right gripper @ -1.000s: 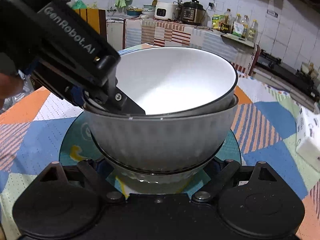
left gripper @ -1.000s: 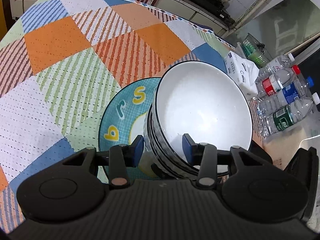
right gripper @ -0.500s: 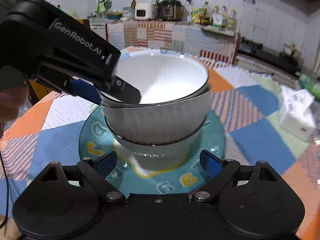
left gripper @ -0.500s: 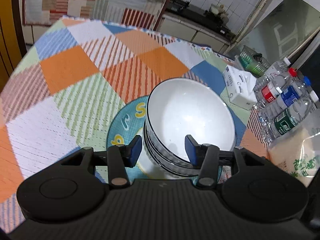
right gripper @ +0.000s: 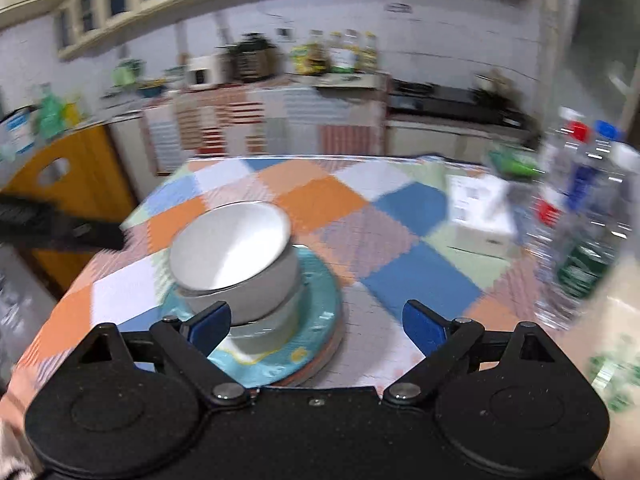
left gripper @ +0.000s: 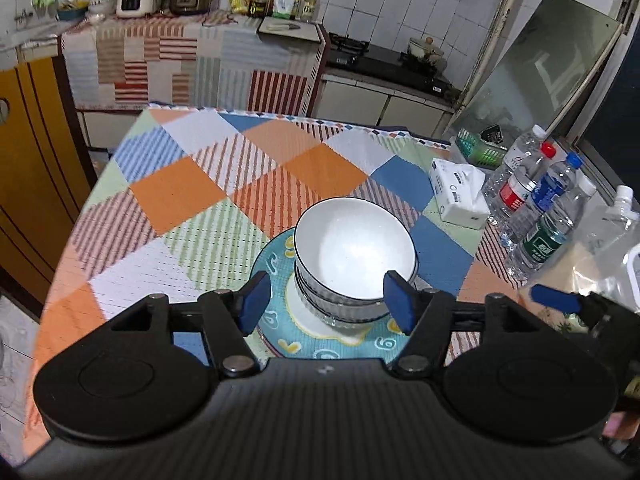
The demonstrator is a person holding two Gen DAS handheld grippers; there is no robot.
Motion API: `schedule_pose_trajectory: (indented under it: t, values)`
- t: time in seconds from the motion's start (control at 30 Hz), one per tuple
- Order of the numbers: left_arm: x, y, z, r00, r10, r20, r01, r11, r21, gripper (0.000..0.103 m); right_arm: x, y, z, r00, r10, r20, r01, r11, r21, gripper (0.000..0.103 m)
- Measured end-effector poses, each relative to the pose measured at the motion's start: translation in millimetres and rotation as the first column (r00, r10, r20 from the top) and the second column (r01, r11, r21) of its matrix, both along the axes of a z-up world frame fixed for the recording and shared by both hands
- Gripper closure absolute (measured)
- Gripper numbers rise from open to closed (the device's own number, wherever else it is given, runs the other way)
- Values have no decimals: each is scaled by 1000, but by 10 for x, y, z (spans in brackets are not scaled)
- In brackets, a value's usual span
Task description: Organize plates and bowls
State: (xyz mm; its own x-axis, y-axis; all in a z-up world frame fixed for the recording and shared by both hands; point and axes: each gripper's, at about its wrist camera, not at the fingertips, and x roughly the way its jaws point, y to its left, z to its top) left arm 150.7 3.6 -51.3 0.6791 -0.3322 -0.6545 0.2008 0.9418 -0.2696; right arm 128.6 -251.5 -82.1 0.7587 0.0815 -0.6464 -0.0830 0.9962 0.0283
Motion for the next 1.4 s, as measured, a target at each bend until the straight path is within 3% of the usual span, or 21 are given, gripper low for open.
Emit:
schedule_pose_trajectory:
  t: [0.23, 0.33, 0.5, 0.67, 0.87, 1.03, 1.4]
  values:
    - [-371, -27, 176, 1000, -10, -1, 10, 999, 51, 37, -256, -18, 331, 996, -83, -20, 82, 996, -40, 7]
    - [-529, -84, 202, 1000, -10, -14, 11, 993, 114, 31, -386, -22, 459, 988, -124, -90, 122, 992, -25, 8]
    - [-763, -122, 210, 1000, 7, -21, -4, 990, 143, 24, -647, 23, 649, 989, -137, -62, 134, 990, -45, 8]
    - [-1028, -139, 282, 1000, 14, 27, -18, 988, 155, 18, -860, 53, 772, 989, -142, -30, 140, 988, -66, 8]
    - [-1154, -95, 294, 999, 26, 31, -30, 989, 145, 15, -996, 103, 770, 988, -144, -50, 139, 986, -92, 8]
    - [-1208, -78, 252, 997, 56, 47, -64, 980, 189, 9, -1051, 134, 729, 989, -138, -62, 131, 986, -98, 8]
    - [-1197, -2, 155, 997, 72, 30, -77, 980, 183, 5, -1123, 229, 692, 991, -129, -35, 123, 983, -138, 7]
